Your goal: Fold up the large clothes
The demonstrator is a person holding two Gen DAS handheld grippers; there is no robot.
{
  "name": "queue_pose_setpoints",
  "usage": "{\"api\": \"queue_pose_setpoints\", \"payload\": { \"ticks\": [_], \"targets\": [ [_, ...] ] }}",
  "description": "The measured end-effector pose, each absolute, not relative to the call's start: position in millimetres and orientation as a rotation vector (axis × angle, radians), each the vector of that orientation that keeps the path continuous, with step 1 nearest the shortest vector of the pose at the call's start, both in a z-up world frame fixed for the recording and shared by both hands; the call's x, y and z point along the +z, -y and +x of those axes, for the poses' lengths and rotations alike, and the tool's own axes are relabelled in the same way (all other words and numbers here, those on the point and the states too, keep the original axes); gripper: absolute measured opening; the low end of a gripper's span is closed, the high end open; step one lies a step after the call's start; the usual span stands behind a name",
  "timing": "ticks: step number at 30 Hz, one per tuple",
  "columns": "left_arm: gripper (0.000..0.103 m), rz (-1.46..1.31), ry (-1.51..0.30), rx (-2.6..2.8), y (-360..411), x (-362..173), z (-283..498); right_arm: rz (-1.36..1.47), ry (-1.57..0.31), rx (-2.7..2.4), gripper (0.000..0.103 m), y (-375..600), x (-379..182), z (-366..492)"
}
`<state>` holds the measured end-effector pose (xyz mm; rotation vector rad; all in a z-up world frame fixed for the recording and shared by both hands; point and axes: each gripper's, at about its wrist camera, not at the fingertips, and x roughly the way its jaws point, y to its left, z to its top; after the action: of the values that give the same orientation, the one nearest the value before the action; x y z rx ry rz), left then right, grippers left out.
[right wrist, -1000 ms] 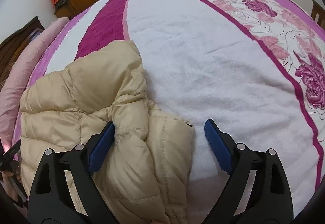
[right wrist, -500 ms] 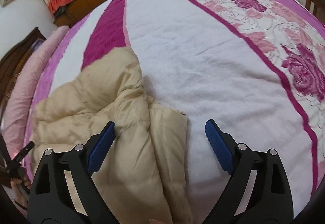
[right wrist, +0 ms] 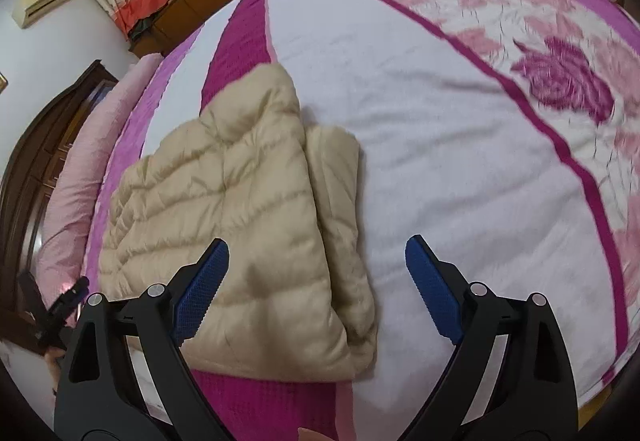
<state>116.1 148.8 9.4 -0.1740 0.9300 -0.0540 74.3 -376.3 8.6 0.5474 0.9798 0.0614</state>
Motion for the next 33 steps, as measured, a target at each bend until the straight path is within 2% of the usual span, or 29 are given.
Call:
{"api": "queue_pose_setpoints", "payload": {
  "ticks": [7,15,17,18,19,21,22,23,25,26,28,33],
  "targets": [
    [0.090,-0.227,-1.029,-0.080,-150.8,-23.3,107.2,0.583,-1.016,0.078,0.089,369.3,-8.3,71.1],
    [0.090,-0.282,-1.055,-0.146,-142.6,-37.2,111.0,0.626,-1.051,0.141,0.089,356.1,-30.3,76.5],
    [0.087,-0.331,-1.079,-0.176,-140.5,-42.6,114.0,0.675,-1.051,0.163,0.089,356.4,-37.1,77.7],
    [0.086,-0.347,-1.085,-0.184,-139.4,-44.1,114.7,0.697,-1.038,0.167,0.085,357.6,-38.6,76.9],
    [0.083,-0.371,-1.091,-0.197,-138.3,-45.4,114.9,0.715,-1.023,0.167,0.073,358.2,-38.9,74.3],
    [0.075,-0.394,-1.093,-0.212,-135.0,-46.0,114.3,0.763,-1.002,0.187,0.058,362.5,-37.6,68.9],
    [0.068,-0.393,-1.093,-0.221,-132.6,-45.1,113.8,0.770,-0.995,0.198,0.048,363.6,-35.2,66.9],
    [0.058,-0.396,-1.092,-0.238,-130.3,-43.8,113.0,0.761,-0.985,0.212,0.043,364.0,-30.2,63.3],
    [0.047,-0.400,-1.098,-0.265,-127.3,-41.5,111.4,0.750,-0.967,0.233,0.030,366.0,-20.7,59.1],
    [0.042,-0.401,-1.100,-0.274,-125.5,-39.6,110.4,0.752,-0.960,0.242,0.028,367.7,-15.6,56.8],
    [0.038,-0.398,-1.103,-0.295,-119.9,-35.7,106.9,0.751,-0.941,0.247,0.025,374.5,-5.8,47.9],
    [0.038,-0.359,-1.134,-0.364,-87.4,-27.8,95.5,0.729,-0.916,0.194,0.024,401.7,14.5,19.6]
  ]
}}
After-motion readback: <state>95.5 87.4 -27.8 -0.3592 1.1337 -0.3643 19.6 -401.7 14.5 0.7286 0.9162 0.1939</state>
